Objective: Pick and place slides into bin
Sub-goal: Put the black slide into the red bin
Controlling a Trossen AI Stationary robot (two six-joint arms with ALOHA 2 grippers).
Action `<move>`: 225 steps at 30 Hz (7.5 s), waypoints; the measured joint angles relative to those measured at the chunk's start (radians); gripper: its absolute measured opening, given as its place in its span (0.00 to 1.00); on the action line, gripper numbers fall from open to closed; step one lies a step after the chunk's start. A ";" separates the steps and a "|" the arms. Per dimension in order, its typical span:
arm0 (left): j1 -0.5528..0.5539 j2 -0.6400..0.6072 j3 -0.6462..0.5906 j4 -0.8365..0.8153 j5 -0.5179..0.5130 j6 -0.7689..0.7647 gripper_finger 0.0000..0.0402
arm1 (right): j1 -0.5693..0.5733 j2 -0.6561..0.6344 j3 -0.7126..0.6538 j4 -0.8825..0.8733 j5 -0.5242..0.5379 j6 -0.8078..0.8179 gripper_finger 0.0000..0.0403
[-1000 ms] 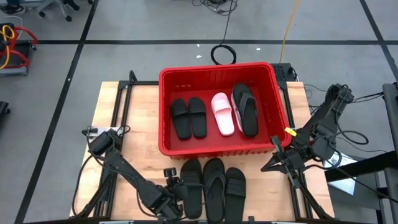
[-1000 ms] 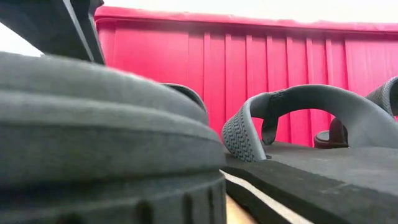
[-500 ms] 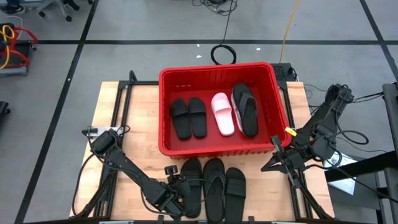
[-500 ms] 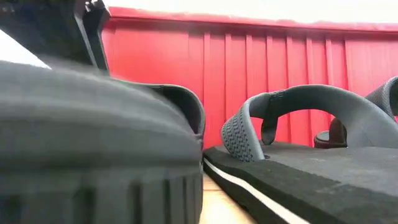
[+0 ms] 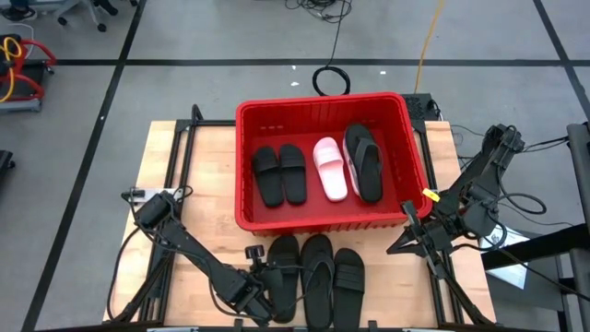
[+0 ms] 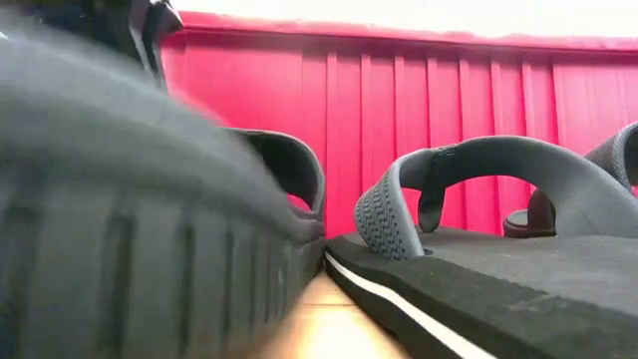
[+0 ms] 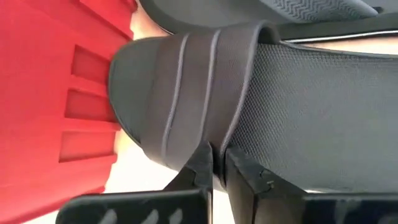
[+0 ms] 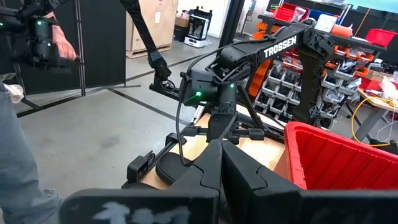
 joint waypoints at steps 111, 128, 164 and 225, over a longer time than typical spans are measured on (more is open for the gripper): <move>0.713 -0.229 -0.046 -0.284 -0.250 0.467 0.00 | 0.000 0.000 0.000 0.000 0.157 -0.030 0.00; 0.713 -0.229 -0.082 -0.295 -0.192 0.500 0.09 | 0.000 0.000 0.000 0.000 0.157 -0.027 0.00; 0.648 -0.350 0.083 -0.402 -0.014 0.391 0.33 | 0.001 0.000 0.005 0.075 0.152 -0.088 0.00; 0.056 -0.480 0.164 -0.106 -0.068 0.193 0.33 | 0.030 0.632 0.013 -0.029 -0.319 0.431 0.03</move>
